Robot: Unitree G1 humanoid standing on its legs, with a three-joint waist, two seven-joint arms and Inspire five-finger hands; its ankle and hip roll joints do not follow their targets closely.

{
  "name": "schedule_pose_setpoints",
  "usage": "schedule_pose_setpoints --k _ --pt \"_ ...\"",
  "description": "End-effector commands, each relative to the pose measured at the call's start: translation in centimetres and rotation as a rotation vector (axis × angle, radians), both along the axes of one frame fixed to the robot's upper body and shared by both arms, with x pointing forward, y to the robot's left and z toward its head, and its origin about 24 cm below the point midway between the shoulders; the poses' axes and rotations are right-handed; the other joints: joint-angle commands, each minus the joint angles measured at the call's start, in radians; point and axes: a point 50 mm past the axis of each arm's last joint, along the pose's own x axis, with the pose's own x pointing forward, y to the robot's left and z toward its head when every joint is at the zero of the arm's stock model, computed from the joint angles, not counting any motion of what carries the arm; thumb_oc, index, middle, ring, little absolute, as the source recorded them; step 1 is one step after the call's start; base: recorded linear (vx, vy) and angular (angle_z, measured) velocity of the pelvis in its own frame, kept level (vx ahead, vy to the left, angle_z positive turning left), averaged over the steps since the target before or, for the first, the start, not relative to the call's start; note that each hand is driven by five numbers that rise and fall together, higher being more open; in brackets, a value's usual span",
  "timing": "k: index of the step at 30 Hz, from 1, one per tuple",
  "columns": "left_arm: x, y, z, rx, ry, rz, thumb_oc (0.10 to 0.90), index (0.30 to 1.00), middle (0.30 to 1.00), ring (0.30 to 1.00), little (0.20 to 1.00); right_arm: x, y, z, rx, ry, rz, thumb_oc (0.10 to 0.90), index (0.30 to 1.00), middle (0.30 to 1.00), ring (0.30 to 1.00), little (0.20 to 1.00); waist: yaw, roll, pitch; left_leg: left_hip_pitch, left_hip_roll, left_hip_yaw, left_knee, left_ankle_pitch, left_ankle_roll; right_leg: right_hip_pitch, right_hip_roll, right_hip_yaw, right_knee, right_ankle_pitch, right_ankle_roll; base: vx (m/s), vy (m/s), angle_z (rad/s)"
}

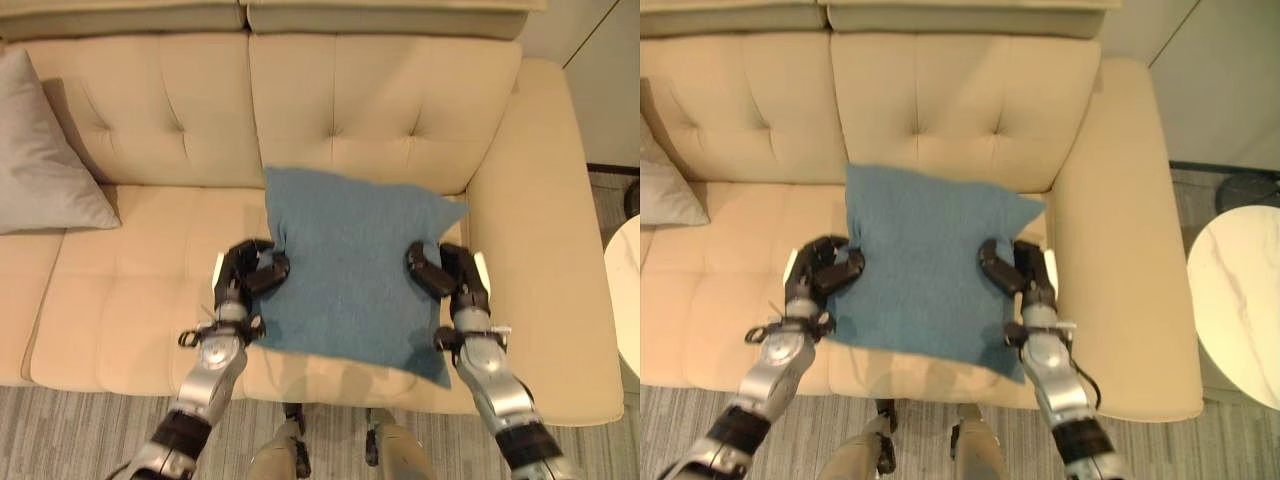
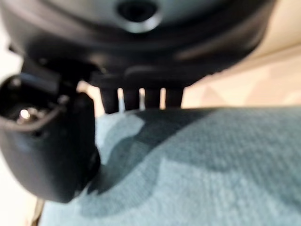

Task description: Pick up all the scattered cushions and arrange them neatly on the sofa.

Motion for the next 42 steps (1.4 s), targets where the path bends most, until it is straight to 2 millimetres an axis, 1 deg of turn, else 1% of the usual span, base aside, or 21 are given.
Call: schedule_pose_setpoints --k 1,4,5,6,7,12,15,16,18,19,20,23,29,30,31,32,33,34,36,38,42 --pt "0.3 -5.3 12.4 0.060 -0.594 -0.167 0.400 0.300 0.300 0.300 0.300 0.9 5.7 12.0 -0.047 -0.556 0.154 0.400 0.300 0.300 0.300 0.300 0.024 -0.048 -0.042 -0.056 -0.023 -0.034 0.056 -0.103 -0.003 0.016 -0.012 0.012 0.073 -0.144 0.054 0.00 0.000 0.00" --pt "0.4 -6.2 16.1 0.070 -0.729 -0.127 0.400 0.300 0.300 0.300 0.300 1.1 5.7 16.2 -0.126 -0.722 0.054 0.400 0.300 0.300 0.300 0.300 0.030 -0.049 -0.034 -0.083 -0.028 -0.044 0.056 -0.095 -0.006 -0.010 -0.018 0.008 0.073 -0.139 0.055 0.00 -0.004 0.01" --pt "0.5 -6.2 16.2 0.070 -0.731 -0.126 0.400 0.300 0.300 0.300 0.300 1.1 5.7 16.2 -0.127 -0.724 0.054 0.400 0.300 0.300 0.300 0.300 0.029 -0.049 -0.033 -0.085 -0.028 -0.044 0.057 -0.095 -0.006 -0.011 -0.018 0.008 0.073 -0.139 0.055 0.01 -0.013 0.06" --pt "0.6 -7.0 18.8 0.083 -0.818 -0.084 0.400 0.300 0.300 0.300 0.300 1.2 5.9 19.2 -0.174 -0.834 -0.030 0.400 0.300 0.300 0.300 0.300 0.032 -0.046 -0.028 -0.104 -0.031 -0.053 0.050 -0.084 -0.009 -0.038 -0.019 0.005 0.079 -0.137 0.056 0.01 -0.002 0.04" --pt "0.6 -7.0 18.9 0.082 -0.821 -0.083 0.400 0.300 0.300 0.300 0.300 1.2 6.0 19.3 -0.175 -0.836 -0.030 0.400 0.300 0.300 0.300 0.300 0.032 -0.046 -0.027 -0.105 -0.031 -0.053 0.050 -0.084 -0.009 -0.039 -0.019 0.005 0.079 -0.137 0.056 0.02 0.000 0.03" --pt "1.6 -8.2 23.7 0.189 -0.898 -0.015 0.400 0.300 0.300 0.300 0.300 1.9 6.1 24.1 -0.246 -0.921 -0.145 0.400 0.300 0.300 0.300 0.300 0.037 -0.030 -0.008 -0.135 -0.032 -0.067 0.018 -0.054 -0.016 -0.090 -0.020 0.003 0.096 -0.138 0.060 0.00 -0.013 0.08" --pt "2.6 -9.0 25.8 0.222 -0.866 0.012 0.400 0.300 0.300 0.300 0.300 2.8 6.3 26.4 -0.254 -0.891 -0.187 0.400 0.300 0.300 0.300 0.300 0.039 -0.015 0.002 -0.142 -0.033 -0.075 -0.004 -0.037 -0.018 -0.111 -0.019 0.002 0.107 -0.143 0.059 -0.01 -0.010 0.14" --pt "3.0 -9.0 26.4 0.217 -0.842 0.003 0.800 0.900 0.900 0.900 0.900 3.3 6.4 27.0 -0.262 -0.863 -0.189 0.800 0.900 0.900 0.900 0.900 0.039 -0.010 0.011 -0.143 -0.033 -0.079 -0.012 -0.032 -0.019 -0.116 -0.018 0.002 0.113 -0.144 0.059 -0.01 -0.010 0.06" --pt "3.8 -8.8 27.9 0.276 -0.800 0.009 0.800 0.900 0.900 0.900 0.900 4.2 6.2 28.1 -0.257 -0.786 -0.181 0.800 0.900 0.900 0.900 0.900 0.038 -0.002 0.027 -0.148 -0.032 -0.084 -0.016 -0.022 -0.022 -0.126 -0.014 0.001 0.124 -0.146 0.059 -0.01 -0.004 0.02" --pt "3.8 -8.8 27.9 0.276 -0.801 0.009 0.800 0.900 0.900 0.900 0.900 4.2 6.2 28.1 -0.257 -0.787 -0.181 0.800 0.900 0.900 0.900 0.900 0.038 -0.002 0.028 -0.147 -0.032 -0.084 -0.016 -0.022 -0.022 -0.125 -0.014 0.001 0.124 -0.146 0.059 -0.02 -0.004 0.28" --pt "4.2 -8.3 28.5 0.328 -0.774 0.033 0.800 0.900 0.900 0.900 0.900 4.9 5.8 28.1 -0.276 -0.715 -0.177 0.800 0.900 0.900 0.900 0.900 0.038 0.005 0.035 -0.148 -0.033 -0.089 -0.021 -0.018 -0.024 -0.127 -0.012 0.001 0.129 -0.148 0.059 0.01 -0.011 0.45" --pt "4.5 -8.0 27.6 0.314 -0.739 0.013 0.800 0.900 0.900 0.900 0.900 5.3 5.7 27.4 -0.292 -0.660 -0.158 0.800 0.900 0.900 0.900 0.900 0.036 0.009 0.045 -0.138 -0.033 -0.095 -0.028 -0.015 -0.028 -0.121 -0.009 -0.007 0.135 -0.155 0.057 0.02 -0.026 0.09" --pt "5.6 -6.4 23.5 0.354 -0.618 0.008 0.800 0.900 0.900 0.900 0.900 5.7 4.5 24.8 -0.335 -0.594 -0.124 0.800 0.900 0.900 0.900 0.900 0.030 0.010 0.049 -0.113 -0.030 -0.098 -0.029 -0.025 -0.030 -0.107 -0.005 -0.011 0.146 -0.168 0.052 0.02 -0.015 0.02" --pt "5.6 -6.4 23.5 0.354 -0.618 0.008 0.800 0.900 0.900 0.900 0.900 5.7 4.5 24.8 -0.335 -0.594 -0.124 0.800 0.900 0.900 0.900 0.900 0.030 0.010 0.049 -0.113 -0.030 -0.098 -0.029 -0.025 -0.030 -0.107 -0.005 -0.011 0.146 -0.168 0.052 0.01 -0.007 -0.16" --pt "6.0 -5.6 21.5 0.341 -0.560 0.013 0.800 0.900 0.900 0.900 0.900 5.8 4.1 23.6 -0.332 -0.565 -0.116 0.800 0.900 0.900 0.900 0.900 0.030 0.010 0.052 -0.105 -0.028 -0.098 -0.029 -0.027 -0.030 -0.101 -0.006 -0.011 0.149 -0.170 0.052 0.00 -0.008 -0.07" --pt "6.1 -5.3 20.9 0.334 -0.542 0.016 0.800 0.900 0.900 0.900 0.900 5.9 3.9 23.1 -0.332 -0.552 -0.116 0.800 0.900 0.900 0.900 0.900 0.030 0.010 0.052 -0.101 -0.028 -0.097 -0.029 -0.028 -0.030 -0.099 -0.006 -0.011 0.149 -0.171 0.051 0.00 -0.008 -0.04" --pt "6.1 -5.3 20.9 0.334 -0.542 0.016 0.800 0.900 0.900 0.900 0.900 5.9 3.9 23.1 -0.332 -0.552 -0.116 0.800 0.900 0.900 0.900 0.900 0.030 0.010 0.052 -0.101 -0.028 -0.097 -0.029 -0.028 -0.030 -0.099 -0.006 -0.011 0.149 -0.171 0.051 0.00 0.000 0.00" --pt "6.3 -4.7 19.2 0.306 -0.497 0.018 0.800 0.900 0.900 0.900 0.900 6.0 3.5 21.9 -0.342 -0.525 -0.114 0.800 0.900 0.900 0.900 0.900 0.029 0.010 0.055 -0.094 -0.026 -0.097 -0.029 -0.029 -0.030 -0.093 -0.006 -0.012 0.151 -0.172 0.050 0.00 0.000 0.00" --pt "6.3 -4.2 17.8 0.299 -0.463 0.017 0.800 0.900 0.900 0.900 0.900 6.0 2.9 20.9 -0.340 -0.501 -0.117 0.800 0.900 0.900 0.900 0.900 0.029 0.011 0.058 -0.087 -0.026 -0.096 -0.029 -0.030 -0.031 -0.087 -0.007 -0.010 0.153 -0.174 0.048 -0.01 0.001 0.02" --pt "6.3 -3.6 16.9 0.283 -0.441 0.020 0.800 0.900 0.900 0.900 0.900 6.0 2.2 20.2 -0.342 -0.479 -0.125 0.800 0.900 0.900 0.900 0.900 0.028 0.012 0.059 -0.081 -0.026 -0.095 -0.029 -0.032 -0.031 -0.081 -0.006 -0.009 0.153 -0.176 0.047 -0.01 0.003 -0.11" --pt "5.9 -1.8 16.3 0.266 -0.438 0.041 0.800 0.900 0.900 0.900 0.900 5.5 0.3 19.5 -0.338 -0.469 -0.155 0.800 0.900 0.900 0.900 0.900 0.029 0.008 0.055 -0.064 -0.023 -0.091 -0.029 -0.035 -0.033 -0.059 -0.006 -0.012 0.146 -0.177 0.046 -0.01 -0.001 -0.08"
